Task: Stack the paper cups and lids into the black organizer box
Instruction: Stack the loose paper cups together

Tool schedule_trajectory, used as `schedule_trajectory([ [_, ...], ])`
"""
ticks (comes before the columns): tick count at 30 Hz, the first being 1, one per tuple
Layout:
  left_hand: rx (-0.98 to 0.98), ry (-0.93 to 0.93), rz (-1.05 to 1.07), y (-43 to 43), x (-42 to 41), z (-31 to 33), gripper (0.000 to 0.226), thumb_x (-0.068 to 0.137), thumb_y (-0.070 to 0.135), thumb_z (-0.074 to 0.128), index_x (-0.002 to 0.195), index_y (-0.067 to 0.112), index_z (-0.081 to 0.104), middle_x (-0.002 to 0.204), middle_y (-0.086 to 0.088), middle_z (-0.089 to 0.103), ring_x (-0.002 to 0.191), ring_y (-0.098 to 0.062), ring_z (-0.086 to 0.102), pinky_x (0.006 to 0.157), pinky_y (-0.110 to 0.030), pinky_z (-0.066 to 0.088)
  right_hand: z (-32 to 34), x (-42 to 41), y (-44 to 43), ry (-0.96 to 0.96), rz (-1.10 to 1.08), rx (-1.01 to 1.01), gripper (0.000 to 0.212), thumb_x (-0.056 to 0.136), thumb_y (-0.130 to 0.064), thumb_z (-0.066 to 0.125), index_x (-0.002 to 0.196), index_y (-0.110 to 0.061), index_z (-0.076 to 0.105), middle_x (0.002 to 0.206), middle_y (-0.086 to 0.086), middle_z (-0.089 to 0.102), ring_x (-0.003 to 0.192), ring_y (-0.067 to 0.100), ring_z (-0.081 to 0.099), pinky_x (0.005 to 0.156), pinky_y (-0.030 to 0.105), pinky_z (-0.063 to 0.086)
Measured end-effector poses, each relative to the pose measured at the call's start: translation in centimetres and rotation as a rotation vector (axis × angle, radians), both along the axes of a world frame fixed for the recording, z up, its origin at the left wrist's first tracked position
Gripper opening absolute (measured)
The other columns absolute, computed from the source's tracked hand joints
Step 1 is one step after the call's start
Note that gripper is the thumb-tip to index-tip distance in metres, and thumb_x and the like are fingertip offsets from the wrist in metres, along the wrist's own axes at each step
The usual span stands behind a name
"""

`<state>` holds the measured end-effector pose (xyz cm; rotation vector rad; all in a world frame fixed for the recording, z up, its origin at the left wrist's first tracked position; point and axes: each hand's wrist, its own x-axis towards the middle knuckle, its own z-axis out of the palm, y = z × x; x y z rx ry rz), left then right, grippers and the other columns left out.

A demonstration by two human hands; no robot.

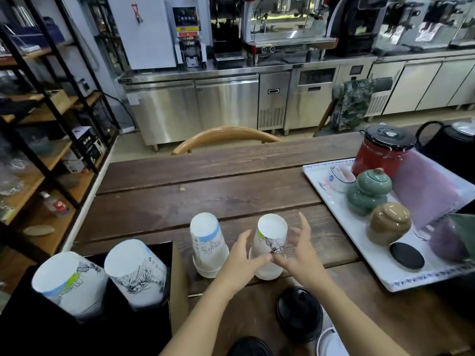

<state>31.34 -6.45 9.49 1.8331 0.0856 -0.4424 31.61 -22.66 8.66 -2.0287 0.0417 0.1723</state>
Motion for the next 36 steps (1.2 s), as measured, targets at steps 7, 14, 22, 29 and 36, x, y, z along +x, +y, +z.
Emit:
schedule_trajectory([
  [7,-0.195,0.139,-0.013,-1.1,-0.9,-0.1,0.078,0.086,0.021,0.064,0.145,0.043,0.019,0.138,0.018,0.043,0.121,-0.002,0.041,0.102,-0.025,0.031,-2.4,0.4,0.8,0.137,0.106,0.163,0.096,0.065,0.002,0.079,0.138,-0.023,0.022,0.136,0.002,0.048,0.118,0.009,0.053,0.093,0.019,0.047],
  [14,-0.197,0.013,-0.019,-0.5,-1.3,1.0,0.082,0.081,0.027,0.068,0.147,0.038,0.022,0.141,0.018,0.047,0.126,0.005,0.044,0.108,-0.022,0.031,-0.2,-0.1,1.7,0.05,0.046,0.024,0.075,0.064,-0.031,0.081,0.125,-0.028,0.037,0.115,-0.014,0.056,0.112,0.01,0.056,0.087,0.027,0.047],
  [22,-0.073,-0.4,0.117,1.2,-1.4,9.3,0.072,0.066,0.064,0.055,0.135,0.056,0.034,0.127,0.007,0.046,0.125,-0.001,0.039,0.109,-0.032,0.033,9.5,-0.1,3.6,-0.336,0.015,0.012,0.05,0.065,-0.056,0.072,0.097,-0.062,0.034,0.116,-0.015,0.056,0.101,0.004,0.058,0.076,0.023,0.045],
  [29,-0.101,-0.445,0.162,2.8,-1.1,11.4,0.061,0.074,0.063,0.053,0.133,0.05,0.043,0.133,0.007,0.054,0.128,-0.008,0.047,0.111,-0.042,0.037,11.7,0.5,5.2,-0.384,0.038,-0.03,0.055,0.07,-0.045,0.076,0.108,-0.041,0.037,0.114,-0.012,0.054,0.103,0.009,0.058,0.079,0.027,0.046],
  [36,-0.254,-0.312,0.137,2.3,-1.6,9.4,0.028,0.093,0.029,0.051,0.111,0.05,0.049,0.126,0.002,0.063,0.119,-0.01,0.057,0.09,-0.016,0.047,9.6,0.5,4.5,-0.303,0.075,-0.145,0.057,0.067,-0.048,0.076,0.112,-0.038,0.042,0.119,-0.009,0.056,0.108,0.013,0.059,0.09,0.041,0.05],
])
